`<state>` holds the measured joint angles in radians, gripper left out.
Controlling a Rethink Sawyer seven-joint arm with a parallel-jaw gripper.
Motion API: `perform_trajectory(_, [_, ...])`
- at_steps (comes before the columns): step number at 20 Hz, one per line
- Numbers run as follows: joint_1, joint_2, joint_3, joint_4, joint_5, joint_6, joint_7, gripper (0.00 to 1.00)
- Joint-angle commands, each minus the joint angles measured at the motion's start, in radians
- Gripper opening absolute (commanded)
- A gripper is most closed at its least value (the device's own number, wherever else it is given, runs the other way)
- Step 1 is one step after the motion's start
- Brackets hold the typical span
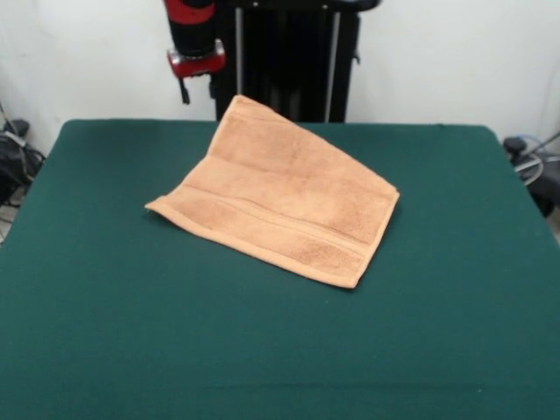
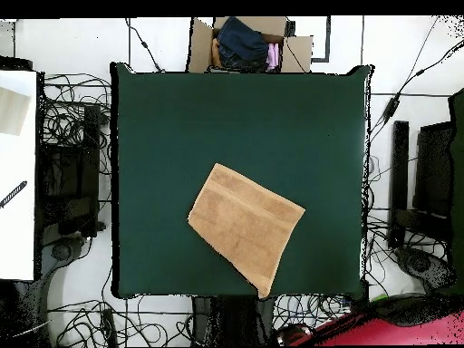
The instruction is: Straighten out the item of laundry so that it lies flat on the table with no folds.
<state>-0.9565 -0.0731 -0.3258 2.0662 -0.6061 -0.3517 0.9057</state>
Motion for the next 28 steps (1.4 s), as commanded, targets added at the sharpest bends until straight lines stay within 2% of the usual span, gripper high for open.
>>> perform_trajectory(1, [-0.010, 0.196, 0.058, -0.083, -0.029, -0.055, 0.220, 1.00])
perform_trajectory(15, [-0.004, 0.328, 0.031, -0.125, -0.001, -0.233, 0.239, 1.00])
perform_trajectory(28, [0.051, 0.332, 0.014, -0.074, 0.053, -0.314, 0.250, 1.00])
